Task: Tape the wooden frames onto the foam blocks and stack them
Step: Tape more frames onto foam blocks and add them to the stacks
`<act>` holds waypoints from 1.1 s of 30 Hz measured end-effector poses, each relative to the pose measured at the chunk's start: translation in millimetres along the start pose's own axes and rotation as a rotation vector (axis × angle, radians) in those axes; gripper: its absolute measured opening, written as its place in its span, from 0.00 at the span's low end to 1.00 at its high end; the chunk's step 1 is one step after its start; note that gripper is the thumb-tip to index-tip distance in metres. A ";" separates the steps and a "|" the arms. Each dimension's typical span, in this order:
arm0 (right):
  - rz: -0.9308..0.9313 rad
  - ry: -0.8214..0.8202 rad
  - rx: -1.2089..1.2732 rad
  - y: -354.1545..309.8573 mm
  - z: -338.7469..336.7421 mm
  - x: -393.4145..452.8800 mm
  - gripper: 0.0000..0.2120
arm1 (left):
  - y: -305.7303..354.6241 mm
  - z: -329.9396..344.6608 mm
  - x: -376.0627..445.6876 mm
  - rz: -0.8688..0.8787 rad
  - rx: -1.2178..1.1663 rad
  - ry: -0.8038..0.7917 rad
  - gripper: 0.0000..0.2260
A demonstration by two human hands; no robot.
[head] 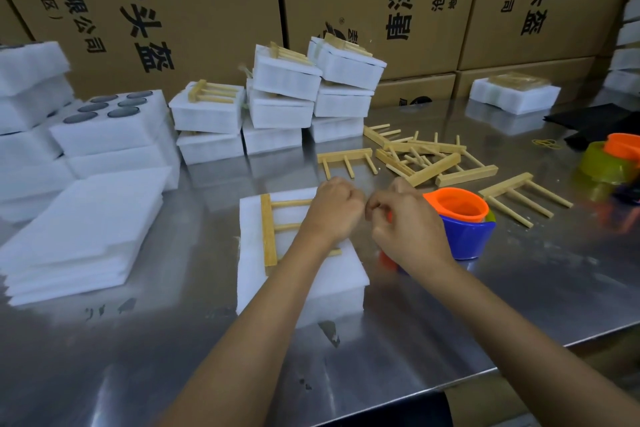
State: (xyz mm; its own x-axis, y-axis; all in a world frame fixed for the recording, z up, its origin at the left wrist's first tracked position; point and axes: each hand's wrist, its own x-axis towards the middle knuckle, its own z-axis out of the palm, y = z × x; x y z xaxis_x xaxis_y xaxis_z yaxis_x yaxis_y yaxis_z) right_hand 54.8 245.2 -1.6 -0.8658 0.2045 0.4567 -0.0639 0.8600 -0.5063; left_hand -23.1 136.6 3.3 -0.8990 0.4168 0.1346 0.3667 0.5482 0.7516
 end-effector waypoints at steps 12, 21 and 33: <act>0.044 -0.391 0.159 4.9 24.9 -15.6 0.13 | 2.8 -16.4 -2.9 -0.160 -0.638 0.302 0.15; 0.366 -0.293 0.573 2.4 34.6 -23.5 0.14 | -3.7 -58.0 -35.0 -0.133 -1.076 0.364 0.15; 0.448 -0.297 0.860 -36.1 49.6 -35.5 0.10 | -67.2 -56.4 -106.9 -0.508 -0.755 0.471 0.10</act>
State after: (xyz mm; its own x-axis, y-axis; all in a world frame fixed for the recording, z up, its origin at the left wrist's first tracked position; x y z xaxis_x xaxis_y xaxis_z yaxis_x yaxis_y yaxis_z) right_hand 63.2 183.7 -35.8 -0.9787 0.2002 -0.0454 0.0626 0.0803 -0.9948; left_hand 34.9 14.3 -25.2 -0.9686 -0.1536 -0.1953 -0.1836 -0.0872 0.9791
